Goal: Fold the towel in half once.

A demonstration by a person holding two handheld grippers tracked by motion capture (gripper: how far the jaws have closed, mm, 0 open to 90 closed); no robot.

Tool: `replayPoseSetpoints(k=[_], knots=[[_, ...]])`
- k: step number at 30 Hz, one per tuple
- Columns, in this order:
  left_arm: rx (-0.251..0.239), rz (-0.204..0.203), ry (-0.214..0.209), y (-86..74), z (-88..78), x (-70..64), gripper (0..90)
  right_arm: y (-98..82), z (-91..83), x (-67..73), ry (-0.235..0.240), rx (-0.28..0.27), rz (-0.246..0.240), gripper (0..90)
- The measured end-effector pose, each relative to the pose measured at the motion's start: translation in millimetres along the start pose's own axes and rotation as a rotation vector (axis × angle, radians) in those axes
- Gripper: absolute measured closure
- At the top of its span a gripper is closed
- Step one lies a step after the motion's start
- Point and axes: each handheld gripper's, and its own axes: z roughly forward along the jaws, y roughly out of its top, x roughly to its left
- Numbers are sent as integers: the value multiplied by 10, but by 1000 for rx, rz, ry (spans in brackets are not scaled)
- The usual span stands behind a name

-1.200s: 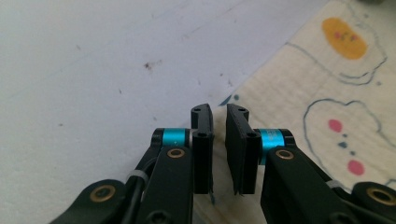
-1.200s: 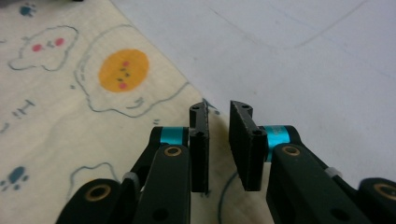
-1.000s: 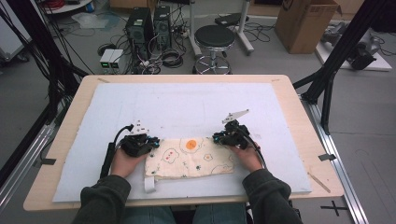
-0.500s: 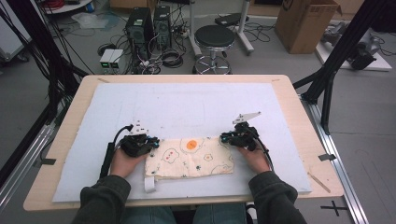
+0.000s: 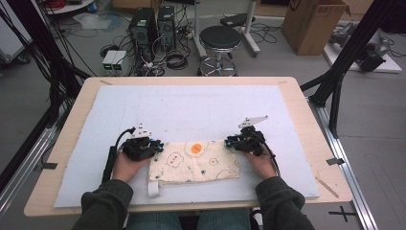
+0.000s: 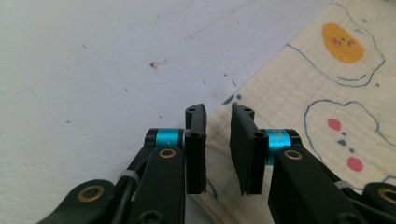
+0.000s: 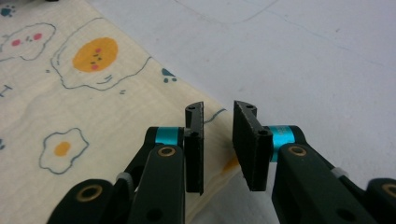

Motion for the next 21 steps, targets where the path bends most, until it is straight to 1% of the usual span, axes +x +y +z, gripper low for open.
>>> replayPoseSetpoints(k=[1,2,4,7,8,10,11,13,14,17,21], knots=[[-15,-12,-4,5,-15,2,739,6,-13,10,3,-10,0,726],[-21,-14,-10,13,-35,11,725,10,-31,22,8,-19,10,717],[-30,-24,-16,20,-70,16,710,16,-56,29,23,-39,12,694],[-37,-42,-27,27,-108,18,668,17,-91,39,38,-45,21,647],[-36,-43,-36,28,-126,18,655,15,-99,45,35,-48,19,634],[-41,-41,-43,34,-158,0,638,17,-123,60,41,-57,18,610],[-35,-26,-49,43,-183,-3,625,19,-136,69,43,-65,15,601],[-38,-16,-49,54,-221,-14,608,23,-168,85,43,-74,4,557],[-46,-15,-50,56,-245,-16,599,24,-184,95,47,-74,9,542],[-65,-22,-53,50,-318,-12,569,18,-224,116,53,-84,2,494],[-62,-13,-51,32,-395,-29,526,13,-268,145,58,-103,-15,435]])
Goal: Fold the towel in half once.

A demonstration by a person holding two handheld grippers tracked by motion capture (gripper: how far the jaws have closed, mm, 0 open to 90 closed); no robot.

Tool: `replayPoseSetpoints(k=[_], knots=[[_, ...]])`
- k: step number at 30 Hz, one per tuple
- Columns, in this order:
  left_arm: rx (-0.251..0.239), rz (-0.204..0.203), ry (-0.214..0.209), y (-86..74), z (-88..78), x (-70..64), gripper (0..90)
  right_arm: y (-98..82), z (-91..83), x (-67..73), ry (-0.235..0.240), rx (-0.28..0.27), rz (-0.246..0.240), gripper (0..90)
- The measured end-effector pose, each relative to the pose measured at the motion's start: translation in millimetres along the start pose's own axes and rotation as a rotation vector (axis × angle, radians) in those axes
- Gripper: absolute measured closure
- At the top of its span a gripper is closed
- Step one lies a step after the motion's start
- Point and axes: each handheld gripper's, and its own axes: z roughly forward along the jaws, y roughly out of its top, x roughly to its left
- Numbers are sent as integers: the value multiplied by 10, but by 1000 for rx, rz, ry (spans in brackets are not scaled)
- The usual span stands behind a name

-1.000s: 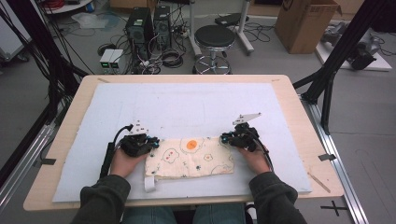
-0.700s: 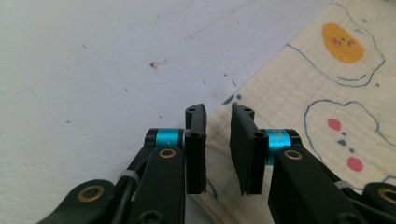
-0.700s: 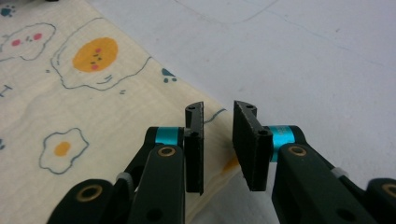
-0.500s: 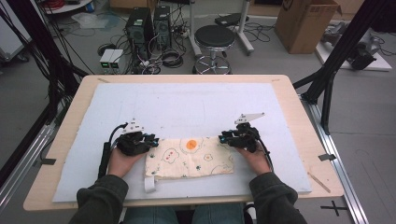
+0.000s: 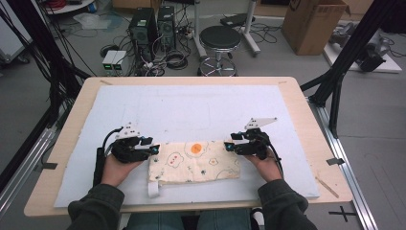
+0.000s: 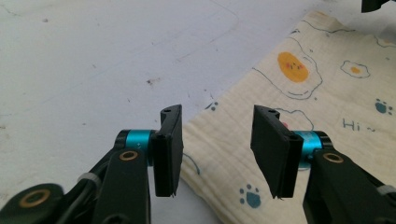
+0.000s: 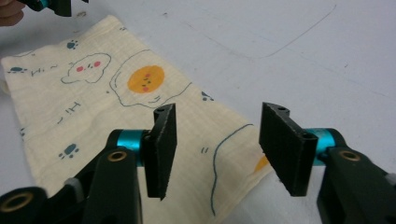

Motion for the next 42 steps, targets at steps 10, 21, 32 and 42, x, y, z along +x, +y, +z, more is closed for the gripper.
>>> replayPoseSetpoints(k=[10,21,32,42], knots=[[-21,2,-11,-87,-192,-71,400,0,-89,99,-1,-12,-9,306],[-52,-2,-6,-156,-348,-112,363,-73,-192,206,-12,-32,-14,215],[-64,-5,-3,-193,-423,-130,344,-119,-297,267,-24,-32,-11,184],[-65,6,-9,-216,-462,-181,337,-179,-391,278,-40,-40,1,181]])
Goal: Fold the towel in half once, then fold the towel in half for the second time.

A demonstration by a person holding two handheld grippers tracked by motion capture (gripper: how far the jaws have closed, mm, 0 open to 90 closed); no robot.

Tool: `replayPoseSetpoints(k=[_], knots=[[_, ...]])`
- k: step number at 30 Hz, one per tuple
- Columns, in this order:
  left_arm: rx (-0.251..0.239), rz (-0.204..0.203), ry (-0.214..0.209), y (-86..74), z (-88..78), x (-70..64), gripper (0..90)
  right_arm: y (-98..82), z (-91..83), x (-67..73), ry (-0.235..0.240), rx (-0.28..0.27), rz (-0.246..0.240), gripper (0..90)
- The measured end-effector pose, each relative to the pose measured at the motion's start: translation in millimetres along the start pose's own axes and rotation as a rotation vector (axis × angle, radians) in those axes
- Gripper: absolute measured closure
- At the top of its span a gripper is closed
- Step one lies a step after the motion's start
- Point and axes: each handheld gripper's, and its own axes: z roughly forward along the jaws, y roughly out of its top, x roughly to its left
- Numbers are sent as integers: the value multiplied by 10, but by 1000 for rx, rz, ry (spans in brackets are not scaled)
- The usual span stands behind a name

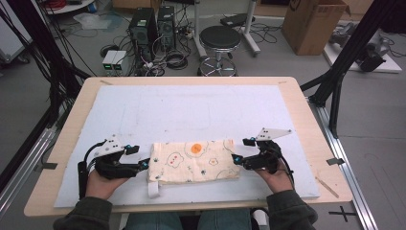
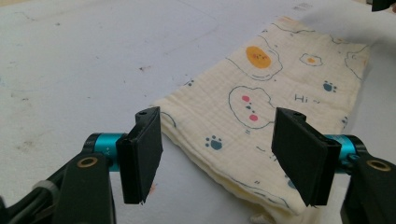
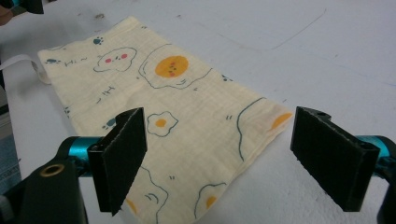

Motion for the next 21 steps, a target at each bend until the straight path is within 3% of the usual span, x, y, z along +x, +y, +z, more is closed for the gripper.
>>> replayPoseSetpoints(k=[14,21], knots=[[14,4,-7,8,40,19,337,47,15,-20,-14,9,1,182],[27,-9,-6,58,102,72,358,100,56,-147,-21,27,24,186]])
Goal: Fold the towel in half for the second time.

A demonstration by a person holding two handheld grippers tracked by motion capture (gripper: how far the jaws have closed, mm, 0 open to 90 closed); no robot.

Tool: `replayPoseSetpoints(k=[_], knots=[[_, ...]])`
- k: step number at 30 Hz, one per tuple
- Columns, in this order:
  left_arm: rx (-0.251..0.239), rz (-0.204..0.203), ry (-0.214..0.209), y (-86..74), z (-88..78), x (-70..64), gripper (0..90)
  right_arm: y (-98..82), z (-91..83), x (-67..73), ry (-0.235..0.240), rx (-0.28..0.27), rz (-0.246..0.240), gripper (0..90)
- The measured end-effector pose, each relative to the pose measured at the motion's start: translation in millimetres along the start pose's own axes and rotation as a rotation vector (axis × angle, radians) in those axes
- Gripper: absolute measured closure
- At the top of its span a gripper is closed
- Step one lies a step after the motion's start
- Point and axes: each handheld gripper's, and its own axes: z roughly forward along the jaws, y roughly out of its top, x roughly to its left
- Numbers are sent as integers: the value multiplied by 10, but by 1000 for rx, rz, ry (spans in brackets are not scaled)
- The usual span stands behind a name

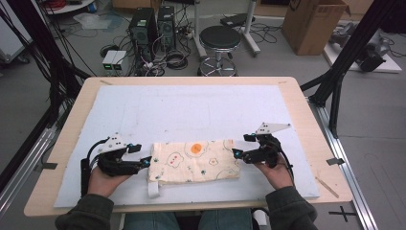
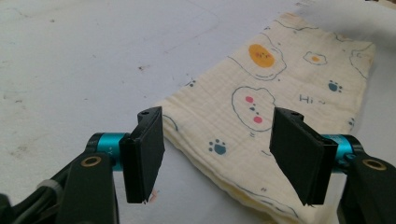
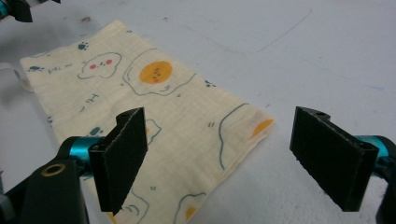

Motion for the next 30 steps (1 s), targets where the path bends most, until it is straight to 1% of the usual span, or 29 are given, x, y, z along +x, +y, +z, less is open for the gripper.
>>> replayPoseSetpoints(k=[2,3,4,6,7,8,12,13,16,17,23,25,27,30], knots=[[9,-6,-2,33,34,28,373,16,27,-49,6,12,14,193],[9,-14,-4,46,52,38,383,24,41,-68,1,20,13,194],[15,-13,-5,62,69,52,388,34,54,-86,4,27,9,195],[19,-25,-3,84,112,71,392,54,68,-115,3,34,13,213],[23,-26,-7,93,132,80,399,67,79,-135,1,36,7,220],[32,-22,-9,102,152,96,408,85,87,-149,-2,42,10,225],[52,-36,-4,175,247,162,416,187,123,-228,-6,53,2,240],[52,-40,-3,192,261,170,425,222,137,-251,-6,58,6,241],[45,-53,-4,243,321,208,438,296,173,-293,-11,71,-4,252],[59,-43,-4,258,341,227,441,319,184,-304,-11,72,-1,263],[103,-48,-1,295,491,290,455,398,295,-384,-11,109,-1,298],[112,-53,-2,289,532,304,463,402,341,-407,-12,120,-2,303],[133,-56,-1,274,573,322,472,396,383,-427,-10,129,10,319],[159,-65,2,248,630,350,477,387,449,-450,-9,146,10,335]])
